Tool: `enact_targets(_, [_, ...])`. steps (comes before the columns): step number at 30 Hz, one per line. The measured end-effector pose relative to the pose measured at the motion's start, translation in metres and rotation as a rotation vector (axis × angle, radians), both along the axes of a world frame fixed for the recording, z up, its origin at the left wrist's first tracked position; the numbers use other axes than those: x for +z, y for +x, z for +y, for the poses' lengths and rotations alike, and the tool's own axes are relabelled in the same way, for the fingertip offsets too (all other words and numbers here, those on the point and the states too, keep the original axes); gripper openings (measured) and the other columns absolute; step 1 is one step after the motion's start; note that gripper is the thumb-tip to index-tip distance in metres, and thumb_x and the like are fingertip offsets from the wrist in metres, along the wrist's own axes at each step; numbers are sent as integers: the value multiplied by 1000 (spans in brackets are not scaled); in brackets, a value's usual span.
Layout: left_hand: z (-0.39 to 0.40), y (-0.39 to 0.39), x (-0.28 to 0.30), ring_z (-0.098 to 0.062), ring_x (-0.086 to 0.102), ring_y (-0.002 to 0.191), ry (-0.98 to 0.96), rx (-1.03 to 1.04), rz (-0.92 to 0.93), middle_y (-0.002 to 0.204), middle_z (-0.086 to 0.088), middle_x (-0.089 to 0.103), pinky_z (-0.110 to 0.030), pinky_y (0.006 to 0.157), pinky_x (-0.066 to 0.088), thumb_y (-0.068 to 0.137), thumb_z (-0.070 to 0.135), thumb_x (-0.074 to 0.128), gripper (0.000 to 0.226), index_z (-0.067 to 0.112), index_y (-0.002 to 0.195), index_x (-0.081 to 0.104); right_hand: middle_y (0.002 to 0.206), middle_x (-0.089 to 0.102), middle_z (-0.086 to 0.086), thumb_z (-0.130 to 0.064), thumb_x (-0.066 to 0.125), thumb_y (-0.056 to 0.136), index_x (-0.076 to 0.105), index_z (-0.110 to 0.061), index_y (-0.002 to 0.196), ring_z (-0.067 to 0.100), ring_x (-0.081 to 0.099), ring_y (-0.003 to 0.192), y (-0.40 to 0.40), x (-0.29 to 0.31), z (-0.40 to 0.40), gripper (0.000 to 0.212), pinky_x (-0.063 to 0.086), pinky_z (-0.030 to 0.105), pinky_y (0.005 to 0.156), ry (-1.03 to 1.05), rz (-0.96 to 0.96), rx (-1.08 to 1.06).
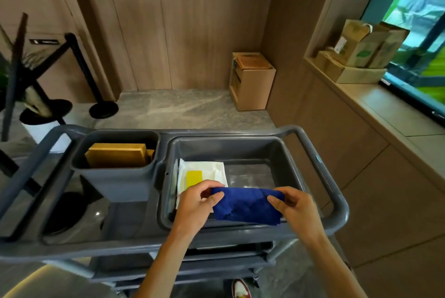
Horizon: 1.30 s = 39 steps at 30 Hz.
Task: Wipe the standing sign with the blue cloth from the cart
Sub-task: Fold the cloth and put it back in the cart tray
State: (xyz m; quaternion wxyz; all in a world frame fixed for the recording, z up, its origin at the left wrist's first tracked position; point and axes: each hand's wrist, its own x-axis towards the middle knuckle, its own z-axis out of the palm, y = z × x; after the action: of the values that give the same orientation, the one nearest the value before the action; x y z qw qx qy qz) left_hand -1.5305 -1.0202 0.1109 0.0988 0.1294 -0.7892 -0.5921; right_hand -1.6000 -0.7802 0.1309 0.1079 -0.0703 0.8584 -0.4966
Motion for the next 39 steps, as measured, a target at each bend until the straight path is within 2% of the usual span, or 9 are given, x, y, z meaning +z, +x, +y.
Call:
enact_targets(3, [3, -24, -6, 6, 64, 97, -29, -11, -15, 97, 29, 70, -15, 79, 54, 91, 5, 67, 33, 38, 93, 72, 96, 76, 0, -14, 70, 91, 72, -20, 103, 17, 72, 94, -25, -8, 1, 14, 61, 41, 84, -21, -30, 2])
enact_targets(9, [18, -84, -23, -2, 67, 96, 35, 74, -82, 97, 21, 73, -34, 88, 58, 89, 3, 69, 31, 34, 94, 74, 98, 72, -4, -11, 70, 89, 66, -31, 97, 13, 68, 96, -87, -24, 6, 22, 55, 25, 78, -71, -93, 20])
enact_targets(15, [48, -140, -45, -17, 68, 93, 163, 142, -198, 100, 9, 72, -46, 83, 59, 88, 7, 70, 31, 37, 94, 72, 106, 71, -2, -9, 70, 89, 68, -23, 106, 15, 66, 103, -146, -53, 23, 22, 56, 36, 89, -123, -235, -35])
enact_targets(18, [60, -159, -59, -19, 67, 101, 225, 149, -272, 113, 4, 70, -48, 87, 59, 88, 7, 71, 33, 37, 103, 70, 111, 68, -8, -7, 68, 90, 66, -28, 108, 11, 63, 108, -170, -70, 33, 28, 51, 24, 82, -171, -307, -12])
enact_targets(21, [67, -174, -74, -27, 64, 113, 305, 153, -363, 128, -6, 65, -53, 93, 56, 87, 7, 73, 42, 35, 118, 66, 119, 59, -14, -5, 66, 91, 62, -32, 112, 13, 57, 115, -191, -92, 38, 35, 50, 27, 88, -172, -373, 34])
enact_targets(24, [70, -187, -88, -31, 61, 119, 352, 149, -449, 133, -11, 60, -53, 94, 56, 87, 6, 74, 52, 36, 128, 60, 122, 48, -22, 1, 61, 92, 58, -38, 116, 13, 48, 121, -202, -113, 39, 46, 50, 22, 80, -165, -440, 56])
enact_targets(32, [63, -222, -141, -24, 61, 119, 423, 158, -570, 142, -4, 52, -48, 89, 59, 92, -4, 64, 64, 42, 134, 52, 155, 30, -11, 5, 58, 93, 45, -45, 140, 20, 35, 144, -230, -170, 26, 69, 49, 51, 107, -53, -492, 119])
enact_targets(36, [52, -241, -177, -24, 54, 127, 379, 117, -629, 154, -1, 40, -33, 83, 60, 93, 0, 64, 71, 44, 143, 43, 153, 30, -14, 5, 57, 92, 42, -43, 143, 17, 32, 145, -246, -197, 11, 72, 44, 49, 113, 19, -458, 105])
enact_targets(39, [44, -255, -203, -29, 39, 142, 258, 86, -672, 160, 0, 32, -44, 101, 51, 94, 6, 64, 72, 42, 149, 36, 142, 31, -21, 7, 55, 91, 43, -41, 144, 11, 31, 141, -256, -214, -2, 73, 41, 46, 116, 61, -423, 81])
